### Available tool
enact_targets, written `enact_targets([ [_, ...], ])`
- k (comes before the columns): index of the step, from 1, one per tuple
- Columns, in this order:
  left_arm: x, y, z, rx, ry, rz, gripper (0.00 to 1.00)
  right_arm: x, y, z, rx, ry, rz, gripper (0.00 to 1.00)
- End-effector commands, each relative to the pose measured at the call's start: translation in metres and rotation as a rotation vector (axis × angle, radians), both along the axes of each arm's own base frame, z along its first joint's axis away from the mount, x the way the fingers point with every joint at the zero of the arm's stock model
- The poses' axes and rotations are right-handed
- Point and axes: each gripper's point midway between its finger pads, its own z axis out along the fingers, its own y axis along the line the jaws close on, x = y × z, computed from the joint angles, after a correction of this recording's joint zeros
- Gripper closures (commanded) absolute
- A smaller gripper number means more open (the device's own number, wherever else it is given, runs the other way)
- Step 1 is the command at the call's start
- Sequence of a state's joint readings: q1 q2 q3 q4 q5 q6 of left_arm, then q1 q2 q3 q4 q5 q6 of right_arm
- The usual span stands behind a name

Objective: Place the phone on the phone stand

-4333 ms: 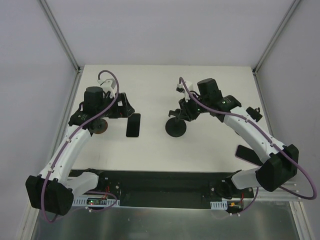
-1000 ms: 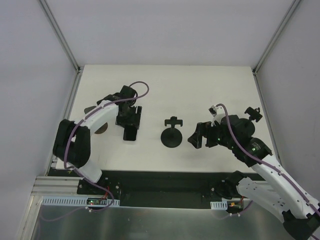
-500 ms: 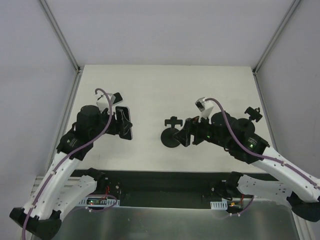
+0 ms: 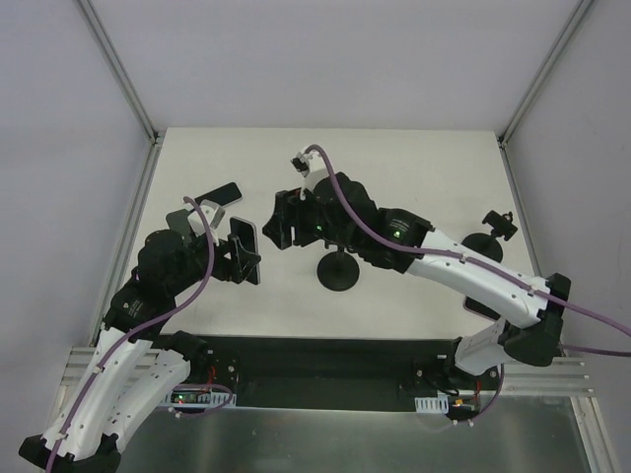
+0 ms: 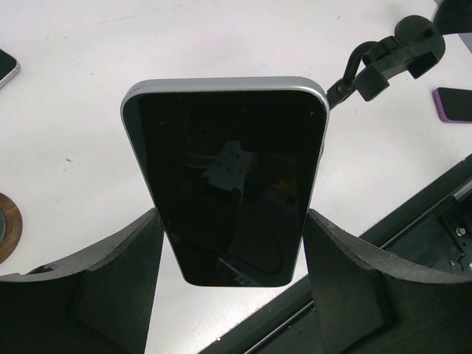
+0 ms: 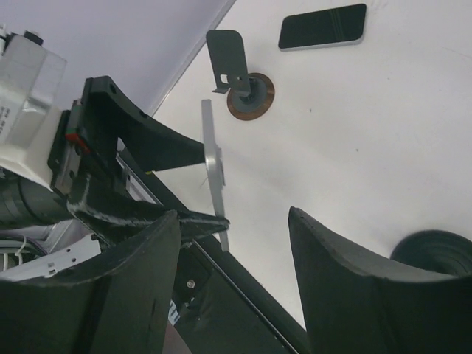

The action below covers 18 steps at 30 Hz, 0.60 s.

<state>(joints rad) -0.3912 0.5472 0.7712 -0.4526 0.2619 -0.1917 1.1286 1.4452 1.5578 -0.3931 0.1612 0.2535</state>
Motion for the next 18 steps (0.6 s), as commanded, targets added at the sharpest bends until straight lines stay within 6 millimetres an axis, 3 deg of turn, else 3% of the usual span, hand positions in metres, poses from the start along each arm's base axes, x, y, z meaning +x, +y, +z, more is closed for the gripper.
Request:
enact_targets([
  [1, 0.007, -0.005, 0.024, -0.014, -0.12, -0.041, 1.0, 0.003, 0.023, 0.023, 0.026, -0.04, 0.005, 0.38],
  [12, 0.001, -0.007, 0.018, -0.03, -0.105, -0.055, 1.0, 0.006, 0.06, -0.011, -0.031, 0.024, 0.036, 0.39],
  [18, -0.001, -0.007, 0.022, -0.042, -0.114, -0.052, 1.0, 0.005, 0.068, -0.025, -0.024, 0.054, 0.043, 0.53],
])
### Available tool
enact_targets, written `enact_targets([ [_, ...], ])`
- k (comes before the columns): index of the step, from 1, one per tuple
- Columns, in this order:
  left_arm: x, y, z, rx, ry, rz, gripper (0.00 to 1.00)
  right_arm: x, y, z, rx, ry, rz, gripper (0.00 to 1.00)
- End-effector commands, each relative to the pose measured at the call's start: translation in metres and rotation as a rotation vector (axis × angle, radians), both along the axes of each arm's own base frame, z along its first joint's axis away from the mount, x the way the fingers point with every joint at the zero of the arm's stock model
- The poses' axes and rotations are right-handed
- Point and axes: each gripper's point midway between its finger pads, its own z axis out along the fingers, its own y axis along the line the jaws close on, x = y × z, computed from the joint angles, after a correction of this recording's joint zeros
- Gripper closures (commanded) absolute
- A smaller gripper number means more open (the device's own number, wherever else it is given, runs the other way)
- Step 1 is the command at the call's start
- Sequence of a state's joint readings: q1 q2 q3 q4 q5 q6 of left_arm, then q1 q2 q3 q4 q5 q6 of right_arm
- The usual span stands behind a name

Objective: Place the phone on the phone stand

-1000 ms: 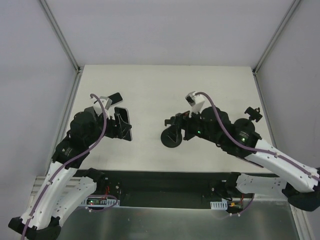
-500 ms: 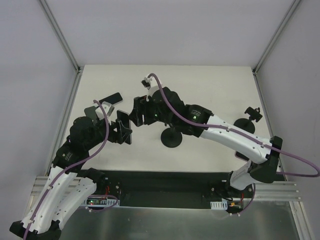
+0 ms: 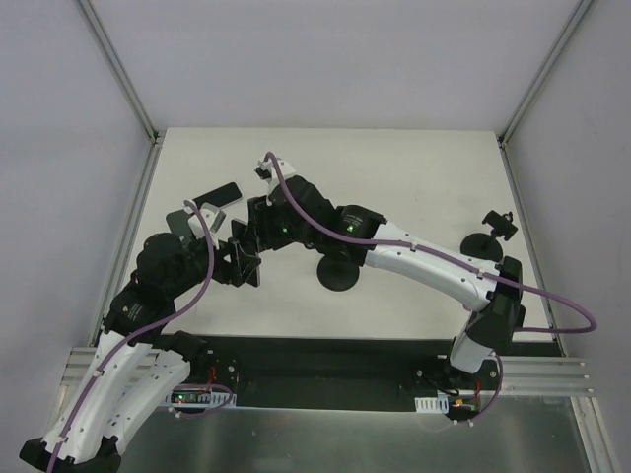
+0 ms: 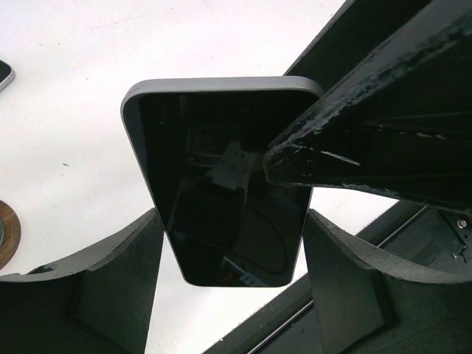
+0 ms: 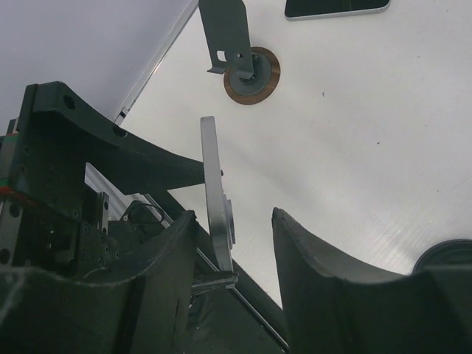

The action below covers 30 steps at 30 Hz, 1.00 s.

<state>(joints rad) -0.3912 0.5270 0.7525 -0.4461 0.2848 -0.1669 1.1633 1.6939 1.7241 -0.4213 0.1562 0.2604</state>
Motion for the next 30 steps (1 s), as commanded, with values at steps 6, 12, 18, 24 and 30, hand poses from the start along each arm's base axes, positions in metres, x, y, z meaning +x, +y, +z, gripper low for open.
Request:
enact_targets([
  [6, 0.004, -0.007, 0.031, -0.073, -0.082, -0.016, 1.0, -0.006, 0.015, 0.011, 0.096, 0.013, 0.023, 0.69],
  [12, -0.005, -0.014, 0.045, -0.142, -0.061, -0.04, 1.0, -0.012, 0.018, 0.021, 0.15, -0.006, 0.063, 0.98],
  [18, -0.021, -0.025, 0.057, -0.215, 0.018, -0.102, 0.47, -0.02, 0.006, 0.033, 0.202, -0.058, 0.111, 0.99],
  [24, -0.057, -0.039, 0.074, -0.292, 0.081, -0.249, 0.07, -0.046, -0.033, 0.058, 0.256, -0.139, 0.282, 0.99],
  [30, -0.089, -0.047, 0.093, -0.339, 0.113, -0.393, 0.04, -0.075, -0.082, 0.078, 0.287, -0.165, 0.441, 0.99],
])
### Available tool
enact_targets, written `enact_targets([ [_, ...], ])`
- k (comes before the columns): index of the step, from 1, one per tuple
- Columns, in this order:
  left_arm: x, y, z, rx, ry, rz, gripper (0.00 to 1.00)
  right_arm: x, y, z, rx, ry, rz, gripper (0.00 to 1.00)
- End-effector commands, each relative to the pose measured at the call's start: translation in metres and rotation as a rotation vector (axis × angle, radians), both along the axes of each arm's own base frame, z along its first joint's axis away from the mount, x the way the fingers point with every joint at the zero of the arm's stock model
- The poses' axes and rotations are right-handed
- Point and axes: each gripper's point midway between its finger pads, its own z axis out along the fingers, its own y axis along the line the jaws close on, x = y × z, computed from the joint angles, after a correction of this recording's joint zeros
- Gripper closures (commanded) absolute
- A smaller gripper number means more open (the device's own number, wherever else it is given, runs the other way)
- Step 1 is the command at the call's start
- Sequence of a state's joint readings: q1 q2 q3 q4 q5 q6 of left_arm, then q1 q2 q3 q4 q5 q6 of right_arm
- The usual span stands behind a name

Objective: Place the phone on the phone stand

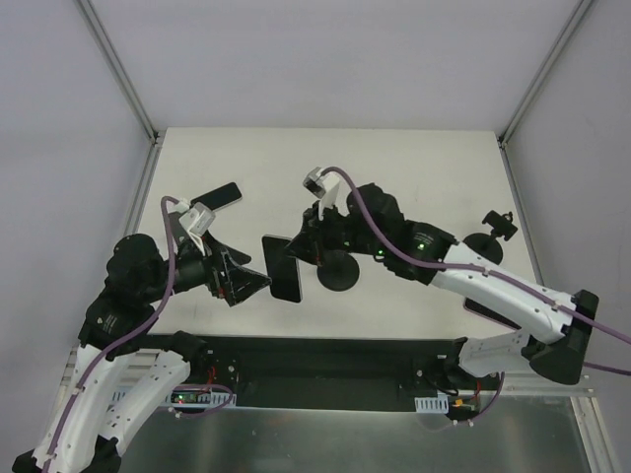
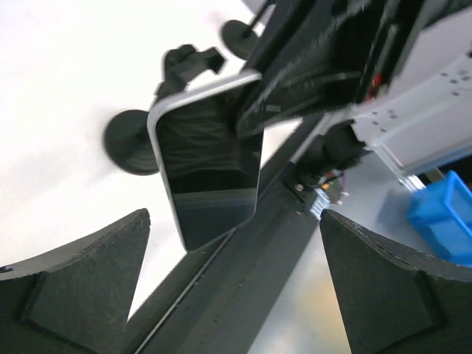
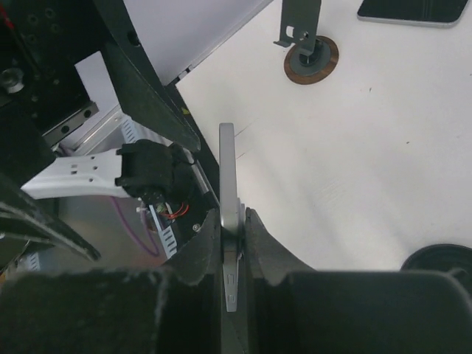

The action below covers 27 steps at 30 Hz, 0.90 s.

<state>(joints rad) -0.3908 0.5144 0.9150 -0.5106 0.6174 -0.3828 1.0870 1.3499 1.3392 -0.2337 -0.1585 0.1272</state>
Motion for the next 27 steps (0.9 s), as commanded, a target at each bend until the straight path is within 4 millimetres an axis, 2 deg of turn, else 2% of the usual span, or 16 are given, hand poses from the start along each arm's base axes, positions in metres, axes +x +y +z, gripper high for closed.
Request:
enact_targets([
  [1, -0.028, -0.012, 0.028, -0.078, 0.007, -0.158, 0.07, -0.034, -0.027, 0.065, 0.165, -0.111, 0.193, 0.99],
  [2, -0.032, -0.015, 0.029, -0.08, 0.018, -0.199, 0.13, -0.037, -0.036, 0.069, 0.166, -0.121, 0.207, 0.99],
  [6, -0.049, -0.031, 0.035, -0.104, 0.073, -0.447, 0.27, -0.063, -0.051, 0.079, 0.198, -0.116, 0.334, 0.99],
  [9, -0.053, -0.034, 0.045, -0.114, 0.053, -0.496, 0.31, -0.073, -0.057, 0.078, 0.195, -0.099, 0.378, 0.99],
  [10, -0.059, -0.035, 0.053, -0.125, 0.037, -0.537, 0.31, -0.075, -0.059, 0.078, 0.193, -0.094, 0.384, 0.99],
  [14, -0.068, -0.042, 0.064, -0.124, 0.013, -0.59, 0.31, -0.083, -0.063, 0.077, 0.199, -0.083, 0.415, 0.99],
  [21, -0.072, -0.069, 0.058, -0.08, 0.053, -0.675, 0.51, -0.084, -0.058, 0.074, 0.215, -0.065, 0.429, 0.99],
  [27, -0.066, -0.081, 0.05, -0.055, 0.064, -0.68, 0.69, -0.086, -0.053, 0.075, 0.226, -0.052, 0.443, 0.99],
])
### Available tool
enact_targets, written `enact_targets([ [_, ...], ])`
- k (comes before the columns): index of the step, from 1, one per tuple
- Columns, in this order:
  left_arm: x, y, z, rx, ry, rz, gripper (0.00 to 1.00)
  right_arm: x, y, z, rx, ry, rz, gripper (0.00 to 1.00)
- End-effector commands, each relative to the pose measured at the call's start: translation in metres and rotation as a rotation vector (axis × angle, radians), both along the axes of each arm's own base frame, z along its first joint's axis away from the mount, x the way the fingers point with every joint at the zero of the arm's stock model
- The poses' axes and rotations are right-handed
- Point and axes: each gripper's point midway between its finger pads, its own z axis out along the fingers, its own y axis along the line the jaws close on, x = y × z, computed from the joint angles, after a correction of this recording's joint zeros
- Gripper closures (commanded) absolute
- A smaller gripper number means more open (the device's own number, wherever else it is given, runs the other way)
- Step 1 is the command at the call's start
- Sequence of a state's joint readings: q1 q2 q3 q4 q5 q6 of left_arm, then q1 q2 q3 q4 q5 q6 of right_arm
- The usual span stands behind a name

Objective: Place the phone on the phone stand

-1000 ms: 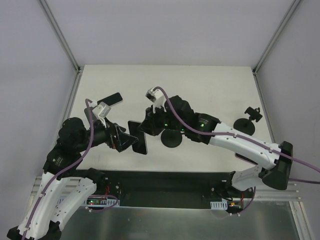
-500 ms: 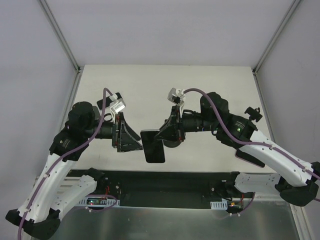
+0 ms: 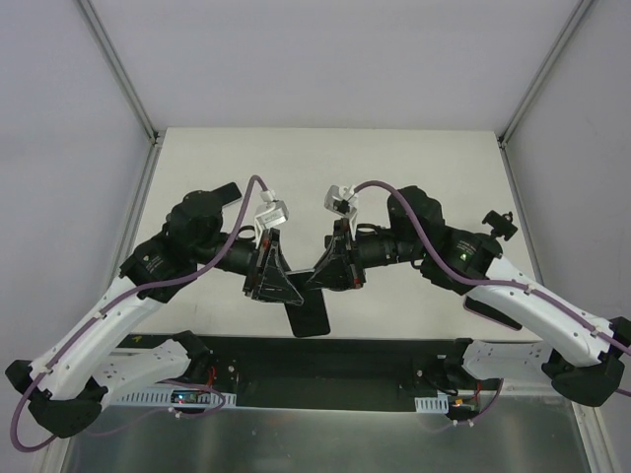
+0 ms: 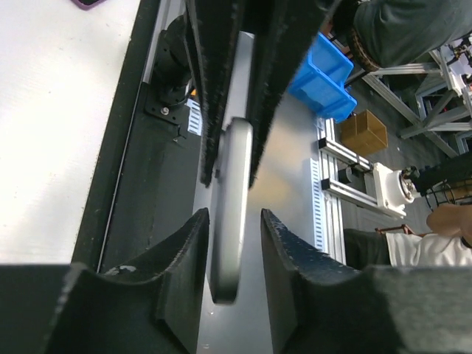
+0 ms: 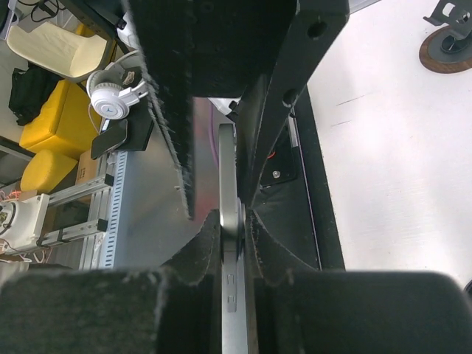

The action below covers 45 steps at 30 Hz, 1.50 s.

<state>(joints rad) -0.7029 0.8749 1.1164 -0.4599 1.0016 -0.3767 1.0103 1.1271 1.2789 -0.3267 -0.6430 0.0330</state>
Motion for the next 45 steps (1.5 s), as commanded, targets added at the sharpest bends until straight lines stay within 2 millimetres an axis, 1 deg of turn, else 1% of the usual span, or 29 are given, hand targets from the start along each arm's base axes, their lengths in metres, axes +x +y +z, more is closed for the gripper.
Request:
enact_targets([
  [1, 0.003, -0.007, 0.013, -0.04, -0.075, -0.006, 0.7, -0.003, 0.005, 0.029, 0.108, -0.042, 0.027, 0.99],
  [4, -0.001, -0.01, 0.015, -0.042, -0.072, -0.03, 0.8, -0.003, 0.006, 0.029, 0.108, -0.044, 0.029, 0.99],
  [7, -0.003, -0.012, 0.012, -0.038, -0.07, -0.048, 0.83, -0.002, 0.006, 0.031, 0.12, -0.049, 0.023, 0.99],
  [9, -0.006, -0.012, 0.011, -0.038, -0.073, -0.06, 0.8, -0.002, 0.006, 0.034, 0.127, -0.049, 0.021, 0.99],
  [10, -0.007, -0.013, 0.011, -0.037, -0.074, -0.063, 0.77, -0.002, 0.007, 0.034, 0.129, -0.05, 0.023, 0.99],
  [15, -0.007, -0.017, 0.012, -0.032, -0.078, -0.066, 0.77, -0.002, 0.008, 0.034, 0.132, -0.048, 0.022, 0.99],
  [19, -0.01, -0.019, 0.012, -0.033, -0.087, -0.083, 0.89, -0.003, 0.007, 0.036, 0.139, -0.052, 0.019, 0.99],
  [20, -0.009, -0.019, 0.012, -0.034, -0.095, -0.079, 0.97, -0.003, 0.006, 0.037, 0.143, -0.053, 0.02, 0.99],
  [21, -0.007, -0.019, 0.012, -0.032, -0.104, -0.057, 1.0, -0.004, 0.006, 0.038, 0.146, -0.054, 0.022, 0.99],
  [23, -0.003, -0.019, 0.014, -0.031, -0.118, -0.025, 1.0, -0.003, 0.006, 0.035, 0.141, -0.053, 0.021, 0.99],
  [24, 0.005, -0.017, 0.014, -0.026, -0.141, 0.037, 1.0, -0.001, 0.007, 0.034, 0.136, -0.053, 0.004, 0.99],
  [25, 0.009, -0.017, 0.014, -0.022, -0.149, 0.068, 1.0, 0.002, 0.006, 0.03, 0.126, -0.054, -0.018, 0.75],
  [26, 0.014, -0.015, 0.014, -0.018, -0.153, 0.113, 1.0, 0.006, 0.004, 0.022, 0.101, -0.051, -0.049, 0.57],
  [27, 0.016, -0.01, 0.017, -0.026, -0.172, 0.159, 1.0, 0.02, 0.001, 0.015, 0.074, -0.06, -0.137, 0.4],
  [28, 0.033, -0.006, 0.01, 0.007, -0.184, 0.266, 1.0, 0.027, -0.006, 0.014, 0.063, -0.072, -0.201, 0.17],
  [29, 0.039, -0.002, 0.007, 0.019, -0.185, 0.325, 1.0, 0.037, -0.015, -0.007, -0.007, -0.05, -0.284, 0.08],
  [30, 0.042, 0.006, 0.008, 0.018, -0.195, 0.381, 1.0, 0.064, -0.029, -0.017, -0.05, -0.07, -0.47, 0.01],
  [31, 0.059, 0.016, -0.006, 0.076, -0.191, 0.501, 1.0, 0.07, -0.046, -0.018, -0.045, -0.051, -0.568, 0.03],
  [32, 0.063, 0.022, -0.01, 0.096, -0.173, 0.553, 1.0, 0.076, -0.06, -0.043, -0.105, -0.029, -0.641, 0.04],
  [33, 0.067, 0.03, -0.013, 0.111, -0.172, 0.601, 1.0, 0.092, -0.078, -0.054, -0.13, -0.033, -0.769, 0.04],
  [34, 0.069, 0.036, -0.018, 0.134, -0.165, 0.635, 1.0, 0.098, -0.096, -0.053, -0.107, 0.001, -0.841, 0.04],
  [35, 0.073, 0.044, -0.027, 0.172, -0.148, 0.69, 1.0, 0.1, -0.107, -0.065, -0.146, 0.011, -0.875, 0.04],
  [36, 0.073, 0.05, -0.028, 0.176, -0.147, 0.711, 1.0, 0.107, -0.122, -0.081, -0.193, 0.0, -0.947, 0.04],
  [37, 0.073, 0.053, -0.034, 0.189, -0.138, 0.726, 1.0, 0.109, -0.135, -0.091, -0.234, -0.007, -0.995, 0.04],
  [39, 0.075, 0.062, -0.041, 0.209, -0.118, 0.779, 1.0, 0.115, -0.147, -0.106, -0.292, -0.023, -1.059, 0.02],
  [41, 0.075, 0.065, -0.042, 0.207, -0.115, 0.796, 1.0, 0.12, -0.141, -0.116, -0.343, -0.022, -1.057, 0.08],
  [43, 0.074, 0.066, -0.043, 0.21, -0.124, 0.79, 1.0, 0.124, -0.128, -0.118, -0.365, -0.03, -1.04, 0.11],
  [44, 0.074, 0.066, -0.045, 0.215, -0.135, 0.786, 1.0, 0.126, -0.124, -0.119, -0.379, -0.046, -1.046, 0.12],
  [45, 0.076, 0.068, -0.047, 0.221, -0.139, 0.798, 1.0, 0.135, -0.13, -0.118, -0.4, -0.082, -1.111, 0.13],
])
